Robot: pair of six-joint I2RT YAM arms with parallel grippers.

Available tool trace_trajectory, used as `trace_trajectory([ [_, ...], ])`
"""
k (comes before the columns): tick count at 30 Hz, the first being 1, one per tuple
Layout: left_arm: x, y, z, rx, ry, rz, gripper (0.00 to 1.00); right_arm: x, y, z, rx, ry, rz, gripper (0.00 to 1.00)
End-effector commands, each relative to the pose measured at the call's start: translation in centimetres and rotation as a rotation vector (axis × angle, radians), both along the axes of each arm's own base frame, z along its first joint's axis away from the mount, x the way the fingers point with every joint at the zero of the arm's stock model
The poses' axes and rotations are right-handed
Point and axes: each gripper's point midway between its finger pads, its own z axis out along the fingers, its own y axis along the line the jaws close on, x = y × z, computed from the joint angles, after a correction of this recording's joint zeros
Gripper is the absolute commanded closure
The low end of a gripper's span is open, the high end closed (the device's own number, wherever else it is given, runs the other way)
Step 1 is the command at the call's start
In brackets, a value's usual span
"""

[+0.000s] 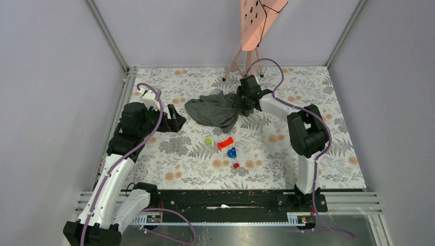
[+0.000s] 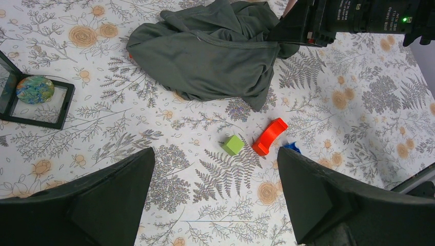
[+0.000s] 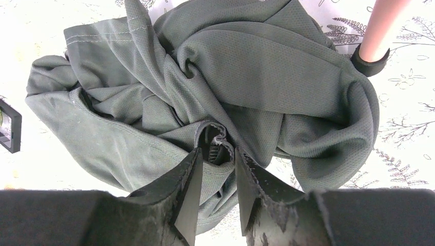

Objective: Pin the brooch onto the clothing

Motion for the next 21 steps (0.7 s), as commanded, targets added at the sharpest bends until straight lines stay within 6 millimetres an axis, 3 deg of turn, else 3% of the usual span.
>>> trace_trajectory([
  [1,0.6,0.1,1.0,-0.015,-0.047,0.014,0.01,0.4,1.0,0.4,0.043,-0.013,0.019,0.64],
  [3,0.5,0.0,1.0,-0.017,-0.045,0.012,0.01,0.2,1.4,0.4,0.056,-0.007,0.036,0.7],
  [6,0.6,0.1,1.0,-0.015,-0.045,0.013,0.01,0.0,1.7,1.2,0.07,-0.018,0.06,0.96],
  [7,0.6,0.1,1.0,-0.014,-0.045,0.017,0.01,-0.1,1.8,2.0,0.083,-0.032,0.071,1.0],
  [9,0.6,0.2,1.0,-0.011,-0.045,0.023,0.01,-0.5,2.1,4.3,0.118,-0.078,0.101,1.0],
  [12,0.7,0.3,1.4,-0.01,-0.056,0.024,0.01,-2.2,1.8,9.5,0.161,-0.182,0.154,1.0],
  [14,0.7,0.5,1.7,-0.008,-0.065,0.04,0.01,-4.1,0.4,13.9,0.163,-0.274,0.167,1.0],
  [16,0.7,0.7,2.0,-0.014,-0.066,0.055,0.01,-6.6,-1.8,17.0,0.137,-0.35,0.162,1.0],
  [18,0.5,0.4,2.3,-0.043,-0.06,0.054,0.01,-9.2,-4.5,18.3,0.088,-0.398,0.133,1.0],
  [21,0.0,-0.6,2.9,-0.129,-0.054,0.035,0.01,-13.1,-9.3,18.2,-0.014,-0.437,0.04,1.0],
])
